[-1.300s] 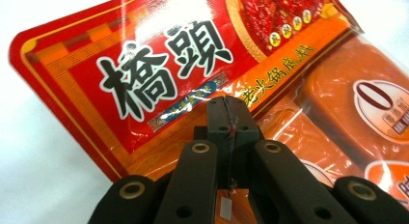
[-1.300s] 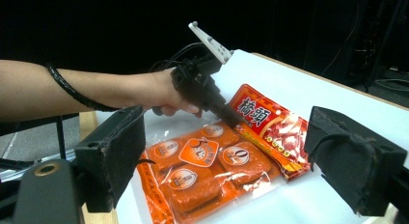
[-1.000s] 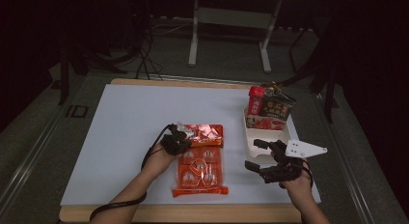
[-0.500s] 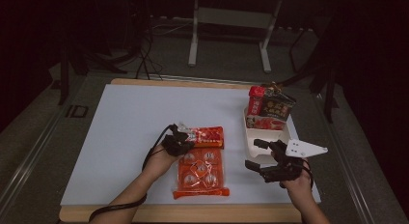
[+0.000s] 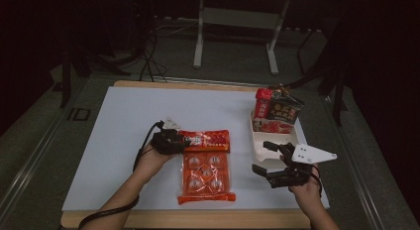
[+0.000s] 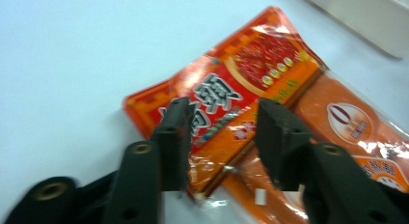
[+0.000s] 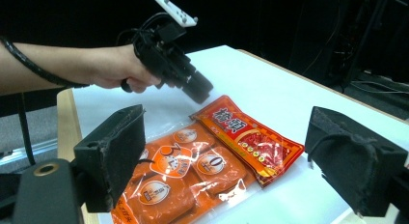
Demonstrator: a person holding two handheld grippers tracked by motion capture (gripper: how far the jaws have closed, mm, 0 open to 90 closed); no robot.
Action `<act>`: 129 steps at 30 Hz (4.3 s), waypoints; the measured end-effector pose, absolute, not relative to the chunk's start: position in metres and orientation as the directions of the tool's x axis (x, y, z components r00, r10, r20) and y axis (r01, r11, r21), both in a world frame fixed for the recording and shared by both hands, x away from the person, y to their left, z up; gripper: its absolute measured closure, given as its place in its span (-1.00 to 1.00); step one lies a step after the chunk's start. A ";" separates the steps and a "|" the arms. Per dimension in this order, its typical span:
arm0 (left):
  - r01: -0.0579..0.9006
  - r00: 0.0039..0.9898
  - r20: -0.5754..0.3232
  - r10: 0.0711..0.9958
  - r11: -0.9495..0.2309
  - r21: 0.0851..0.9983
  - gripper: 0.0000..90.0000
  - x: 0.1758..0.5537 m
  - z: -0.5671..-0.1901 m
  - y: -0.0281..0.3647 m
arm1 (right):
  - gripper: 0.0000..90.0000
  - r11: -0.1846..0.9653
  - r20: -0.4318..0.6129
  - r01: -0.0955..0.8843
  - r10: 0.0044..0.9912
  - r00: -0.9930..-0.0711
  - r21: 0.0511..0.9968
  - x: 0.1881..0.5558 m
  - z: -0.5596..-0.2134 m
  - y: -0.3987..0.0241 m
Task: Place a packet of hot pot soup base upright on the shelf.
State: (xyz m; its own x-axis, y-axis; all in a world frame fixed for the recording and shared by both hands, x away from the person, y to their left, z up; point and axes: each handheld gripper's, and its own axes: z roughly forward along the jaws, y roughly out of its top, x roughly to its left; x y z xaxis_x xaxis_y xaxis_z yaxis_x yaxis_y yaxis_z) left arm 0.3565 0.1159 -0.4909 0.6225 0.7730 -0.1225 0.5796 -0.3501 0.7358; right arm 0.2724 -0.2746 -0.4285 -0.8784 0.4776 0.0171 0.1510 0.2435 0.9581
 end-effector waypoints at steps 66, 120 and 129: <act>0.574 0.642 -0.082 0.763 -0.406 0.711 1.00 0.376 -0.507 0.102 | -0.73 0.318 0.003 0.179 0.485 -0.874 0.931 0.268 -0.434 -0.262; 0.118 0.885 0.025 0.464 -0.277 0.954 1.00 0.301 -0.421 0.121 | -0.72 0.237 0.069 0.247 0.575 -0.815 0.940 0.300 -0.426 -0.255; 0.073 0.904 0.052 0.425 -0.272 0.960 1.00 0.292 -0.415 0.119 | -0.17 0.248 0.141 0.293 0.491 -0.860 0.923 0.312 -0.429 -0.237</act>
